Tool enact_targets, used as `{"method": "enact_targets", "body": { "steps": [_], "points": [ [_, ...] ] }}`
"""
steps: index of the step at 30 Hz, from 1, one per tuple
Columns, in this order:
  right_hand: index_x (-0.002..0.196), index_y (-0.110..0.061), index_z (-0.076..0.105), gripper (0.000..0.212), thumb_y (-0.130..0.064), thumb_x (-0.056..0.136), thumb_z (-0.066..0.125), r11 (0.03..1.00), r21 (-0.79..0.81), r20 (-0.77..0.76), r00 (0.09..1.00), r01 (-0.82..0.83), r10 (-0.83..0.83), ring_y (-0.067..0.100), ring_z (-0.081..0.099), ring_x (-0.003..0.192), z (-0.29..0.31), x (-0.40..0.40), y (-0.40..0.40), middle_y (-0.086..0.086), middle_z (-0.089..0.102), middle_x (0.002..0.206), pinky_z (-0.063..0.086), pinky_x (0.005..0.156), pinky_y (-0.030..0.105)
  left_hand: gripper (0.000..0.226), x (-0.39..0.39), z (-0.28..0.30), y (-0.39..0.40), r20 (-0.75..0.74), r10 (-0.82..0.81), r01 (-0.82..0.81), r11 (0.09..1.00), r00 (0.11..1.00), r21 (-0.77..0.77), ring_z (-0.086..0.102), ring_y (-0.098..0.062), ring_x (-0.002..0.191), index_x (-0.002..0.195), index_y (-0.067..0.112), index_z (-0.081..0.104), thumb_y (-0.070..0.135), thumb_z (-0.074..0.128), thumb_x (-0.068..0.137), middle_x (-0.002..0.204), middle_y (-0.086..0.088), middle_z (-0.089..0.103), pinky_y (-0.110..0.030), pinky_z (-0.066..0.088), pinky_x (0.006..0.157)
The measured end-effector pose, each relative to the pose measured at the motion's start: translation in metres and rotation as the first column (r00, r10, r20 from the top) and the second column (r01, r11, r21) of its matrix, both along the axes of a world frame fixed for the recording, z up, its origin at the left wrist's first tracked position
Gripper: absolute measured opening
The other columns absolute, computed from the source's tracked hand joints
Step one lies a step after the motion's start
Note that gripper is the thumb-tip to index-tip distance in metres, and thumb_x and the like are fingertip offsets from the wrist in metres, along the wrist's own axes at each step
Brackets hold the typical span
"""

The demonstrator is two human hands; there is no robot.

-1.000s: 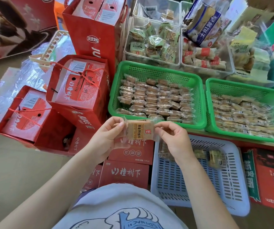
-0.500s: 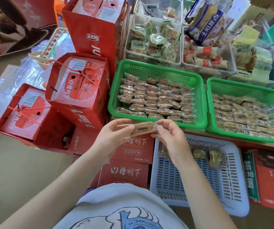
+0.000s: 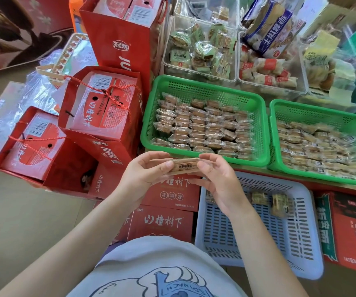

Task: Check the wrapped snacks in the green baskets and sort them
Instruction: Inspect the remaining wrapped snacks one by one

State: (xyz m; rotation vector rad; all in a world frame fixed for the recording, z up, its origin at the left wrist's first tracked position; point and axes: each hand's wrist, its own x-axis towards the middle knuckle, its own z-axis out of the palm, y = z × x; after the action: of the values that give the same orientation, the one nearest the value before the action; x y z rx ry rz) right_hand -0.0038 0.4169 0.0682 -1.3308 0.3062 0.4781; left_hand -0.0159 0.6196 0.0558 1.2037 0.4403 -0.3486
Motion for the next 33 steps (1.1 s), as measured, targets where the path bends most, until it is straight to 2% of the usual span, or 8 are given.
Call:
{"method": "enact_targets", "body": {
  "steps": [5,8,15,20,23,28,30,33],
  "points": [
    [0.115,-0.006,0.055,0.019,-0.010,0.097,0.061,0.997,0.026,-0.017,0.997,0.073,-0.072,0.032,0.069,0.106,0.000,0.002,0.006,0.023,0.067,0.114,0.058,0.088,0.049,0.048,0.001,-0.004,0.000,-0.005,0.022,-0.022,1.000,1.000,0.011,0.074,-0.027,0.102,0.114,0.006,0.068,0.024,0.082,0.071,0.109,-0.012,0.076,-0.037,0.061,0.086],
    [0.108,-0.009,0.054,0.015,-0.007,0.096,0.063,0.994,-0.021,-0.007,0.995,0.104,-0.104,0.032,0.070,0.106,-0.002,0.004,0.011,0.019,0.064,0.111,0.058,0.088,0.048,0.052,0.001,-0.005,0.003,-0.024,0.034,-0.034,0.999,0.999,0.008,0.072,-0.029,0.106,0.117,0.006,0.066,0.024,0.082,0.071,0.111,-0.012,0.075,-0.038,0.060,0.090],
    [0.118,-0.009,0.056,0.030,0.008,0.093,0.058,0.990,0.104,0.074,0.992,0.095,-0.103,0.024,0.065,0.117,-0.003,0.009,0.014,0.011,0.067,0.127,0.057,0.095,0.043,0.054,0.007,-0.004,0.007,-0.198,-0.012,-0.059,0.935,0.980,-0.350,0.071,-0.029,0.109,0.131,-0.002,0.055,0.010,0.070,0.081,0.121,-0.022,0.070,-0.032,0.059,0.091],
    [0.137,-0.009,0.049,0.043,-0.003,0.095,0.059,0.989,0.150,0.027,1.000,-0.012,0.008,0.026,0.065,0.116,-0.004,0.014,0.009,0.012,0.063,0.132,0.057,0.094,0.044,0.057,0.010,-0.010,0.010,-0.127,-0.033,0.011,0.985,0.991,-0.172,0.072,-0.030,0.108,0.132,0.010,0.060,0.012,0.075,0.077,0.123,-0.011,0.072,-0.039,0.062,0.083],
    [0.133,-0.013,0.056,0.052,-0.021,0.083,0.071,0.999,-0.001,0.004,0.999,-0.053,0.053,0.032,0.067,0.113,-0.007,0.017,0.011,0.016,0.067,0.124,0.060,0.085,0.042,0.055,0.012,-0.010,0.012,-0.064,-0.060,0.054,0.995,0.996,-0.083,0.071,-0.028,0.109,0.127,0.014,0.062,0.011,0.076,0.073,0.119,-0.008,0.074,-0.039,0.061,0.087],
    [0.121,-0.019,0.067,0.041,-0.018,0.080,0.071,0.996,-0.063,0.081,0.995,-0.057,0.062,0.032,0.063,0.118,-0.015,0.020,0.016,0.008,0.070,0.121,0.051,0.101,0.049,0.054,0.017,-0.013,0.016,-0.004,-0.073,0.073,0.994,0.997,-0.078,0.068,-0.024,0.116,0.131,0.018,0.063,0.018,0.082,0.081,0.121,-0.007,0.073,-0.038,0.052,0.101],
    [0.119,-0.022,0.067,0.038,-0.015,0.081,0.071,0.997,-0.039,0.101,0.992,-0.071,0.075,0.027,0.062,0.120,-0.015,0.023,0.018,0.005,0.071,0.121,0.048,0.104,0.045,0.057,0.019,-0.017,0.019,-0.004,-0.114,0.113,0.991,0.993,-0.075,0.066,-0.023,0.120,0.133,0.019,0.063,0.033,0.081,0.081,0.125,-0.006,0.071,-0.040,0.049,0.103],
    [0.116,-0.026,0.067,0.036,-0.011,0.083,0.070,0.995,-0.056,0.130,0.987,-0.088,0.094,0.022,0.063,0.119,-0.016,0.029,0.022,0.003,0.071,0.120,0.050,0.101,0.038,0.054,0.023,-0.018,0.021,-0.005,-0.104,0.102,0.986,0.995,-0.135,0.067,-0.027,0.118,0.131,0.011,0.063,0.030,0.075,0.083,0.126,-0.011,0.071,-0.041,0.056,0.098]
  ]
}}
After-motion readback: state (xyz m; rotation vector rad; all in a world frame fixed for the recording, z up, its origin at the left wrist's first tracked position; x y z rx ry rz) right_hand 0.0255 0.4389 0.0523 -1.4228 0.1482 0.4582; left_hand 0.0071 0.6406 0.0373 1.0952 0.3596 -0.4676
